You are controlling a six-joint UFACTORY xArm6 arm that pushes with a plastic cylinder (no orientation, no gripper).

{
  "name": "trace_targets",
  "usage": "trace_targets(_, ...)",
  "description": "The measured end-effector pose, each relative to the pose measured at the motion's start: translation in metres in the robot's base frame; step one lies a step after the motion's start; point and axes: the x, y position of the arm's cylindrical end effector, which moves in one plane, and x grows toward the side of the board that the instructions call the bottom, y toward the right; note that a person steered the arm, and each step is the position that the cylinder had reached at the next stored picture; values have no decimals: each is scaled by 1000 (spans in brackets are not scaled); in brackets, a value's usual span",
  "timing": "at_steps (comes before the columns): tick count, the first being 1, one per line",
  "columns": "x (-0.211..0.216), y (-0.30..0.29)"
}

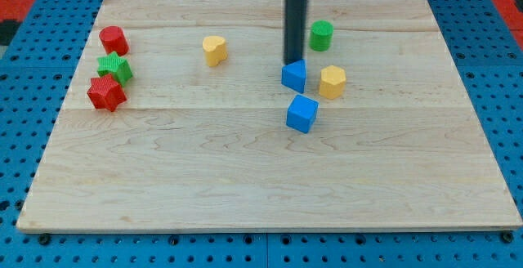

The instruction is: Move the green circle above the red circle

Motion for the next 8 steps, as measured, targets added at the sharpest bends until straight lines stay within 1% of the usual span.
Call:
trace_targets(2,-9,11)
trace_targets(4,-34,12)
trace_targets(5,-7,42)
trace_targets(6,-4,69)
trace_targets(7,-7,107)
trace_targets(8,-32,118)
